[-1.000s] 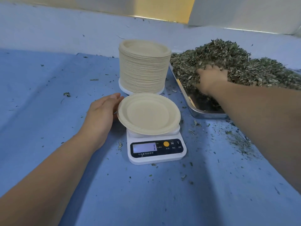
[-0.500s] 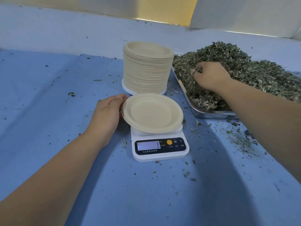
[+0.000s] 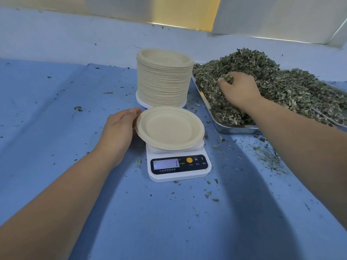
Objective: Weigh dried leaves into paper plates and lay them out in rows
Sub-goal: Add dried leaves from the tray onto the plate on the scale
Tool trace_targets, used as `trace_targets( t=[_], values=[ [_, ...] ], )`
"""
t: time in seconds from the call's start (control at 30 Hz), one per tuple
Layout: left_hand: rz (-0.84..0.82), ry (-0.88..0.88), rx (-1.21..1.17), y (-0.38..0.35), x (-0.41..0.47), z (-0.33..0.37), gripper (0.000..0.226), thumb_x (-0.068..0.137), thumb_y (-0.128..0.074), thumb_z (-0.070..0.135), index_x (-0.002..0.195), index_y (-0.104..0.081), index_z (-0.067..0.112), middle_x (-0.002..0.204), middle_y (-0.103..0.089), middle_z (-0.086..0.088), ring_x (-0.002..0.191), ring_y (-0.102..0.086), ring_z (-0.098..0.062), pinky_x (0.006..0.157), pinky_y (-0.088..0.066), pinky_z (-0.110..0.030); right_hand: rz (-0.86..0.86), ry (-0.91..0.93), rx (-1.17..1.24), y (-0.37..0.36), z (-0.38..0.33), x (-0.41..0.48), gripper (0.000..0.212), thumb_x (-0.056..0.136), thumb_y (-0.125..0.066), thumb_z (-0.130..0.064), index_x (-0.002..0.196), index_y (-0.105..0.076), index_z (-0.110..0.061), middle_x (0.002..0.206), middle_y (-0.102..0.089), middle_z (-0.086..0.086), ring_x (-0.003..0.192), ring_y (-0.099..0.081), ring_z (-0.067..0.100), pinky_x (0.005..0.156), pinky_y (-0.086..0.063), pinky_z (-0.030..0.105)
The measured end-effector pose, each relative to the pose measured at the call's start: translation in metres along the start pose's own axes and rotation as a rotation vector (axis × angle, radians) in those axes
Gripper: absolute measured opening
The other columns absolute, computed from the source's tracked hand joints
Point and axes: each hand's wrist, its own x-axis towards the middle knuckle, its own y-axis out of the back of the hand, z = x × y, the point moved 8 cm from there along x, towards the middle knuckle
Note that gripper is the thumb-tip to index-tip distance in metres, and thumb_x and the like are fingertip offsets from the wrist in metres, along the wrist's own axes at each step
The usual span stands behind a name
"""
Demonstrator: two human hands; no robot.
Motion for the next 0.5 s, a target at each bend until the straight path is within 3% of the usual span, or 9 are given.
trace_targets(
  t=[0.07, 0.13, 0.23, 0.33, 0.4, 0.5],
  values=[
    [0.003, -0.002, 0.002, 0.001, 0.001, 0.000, 0.023, 0.103, -0.053, 0.024, 0.102, -0.076, 0.028, 0.111, -0.077, 0.004, 0.112, -0.070, -0.015, 0.107, -0.052, -0.041, 0.053, 0.010, 0.035, 0.008, -0.012, -0.001, 0.060, 0.099, -0.045, -0.053, 0.140, -0.056, -0.011, 0.057, -0.057, -0.002, 0.051, -0.057, 0.014, 0.056, -0.042, 0.024],
    [0.005, 0.000, 0.006, 0.002, 0.002, -0.001, 0.022, 0.103, -0.053, 0.025, 0.108, -0.075, 0.027, 0.114, -0.076, 0.004, 0.113, -0.069, -0.014, 0.107, -0.051, -0.041, 0.079, 0.057, 0.086, 0.016, -0.034, -0.003, 0.047, 0.099, -0.046, -0.053, 0.118, -0.067, -0.015, 0.060, -0.056, -0.007, 0.049, -0.051, 0.007, 0.053, -0.037, 0.021],
    [0.005, -0.003, 0.014, 0.002, 0.003, -0.002, 0.022, 0.103, -0.052, 0.025, 0.106, -0.074, 0.028, 0.114, -0.076, 0.005, 0.113, -0.069, -0.013, 0.106, -0.052, -0.039, 0.074, 0.149, 0.169, 0.023, -0.079, -0.014, 0.032, 0.098, -0.049, -0.053, 0.096, -0.067, -0.027, 0.076, -0.060, -0.017, 0.067, -0.051, -0.009, 0.059, -0.035, 0.013],
    [0.002, -0.003, 0.017, 0.001, 0.002, -0.001, 0.023, 0.103, -0.053, 0.023, 0.104, -0.076, 0.026, 0.110, -0.078, 0.002, 0.111, -0.070, -0.017, 0.103, -0.054, -0.038, 0.015, 0.250, 0.258, 0.024, -0.126, -0.039, 0.030, 0.097, -0.051, -0.055, 0.098, -0.068, -0.030, 0.082, -0.064, -0.017, 0.067, -0.053, -0.010, 0.058, -0.034, 0.005],
    [0.004, -0.007, 0.017, 0.001, 0.001, 0.000, 0.025, 0.103, -0.053, 0.022, 0.100, -0.078, 0.023, 0.107, -0.078, -0.001, 0.109, -0.071, -0.021, 0.102, -0.054, -0.039, -0.040, 0.326, 0.285, 0.017, -0.151, -0.061, 0.030, 0.097, -0.050, -0.055, 0.101, -0.068, -0.032, 0.075, -0.064, -0.014, 0.058, -0.054, -0.004, 0.056, -0.039, 0.014],
    [0.005, -0.018, 0.013, 0.000, 0.000, 0.002, 0.028, 0.104, -0.051, 0.022, 0.096, -0.078, 0.021, 0.104, -0.078, -0.003, 0.106, -0.071, -0.023, 0.103, -0.054, -0.044, -0.203, 0.428, 0.208, -0.007, -0.173, -0.092, 0.033, 0.099, -0.047, -0.056, 0.110, -0.067, -0.031, 0.077, -0.063, -0.014, 0.072, -0.060, 0.009, 0.068, -0.046, 0.028]
  ],
)
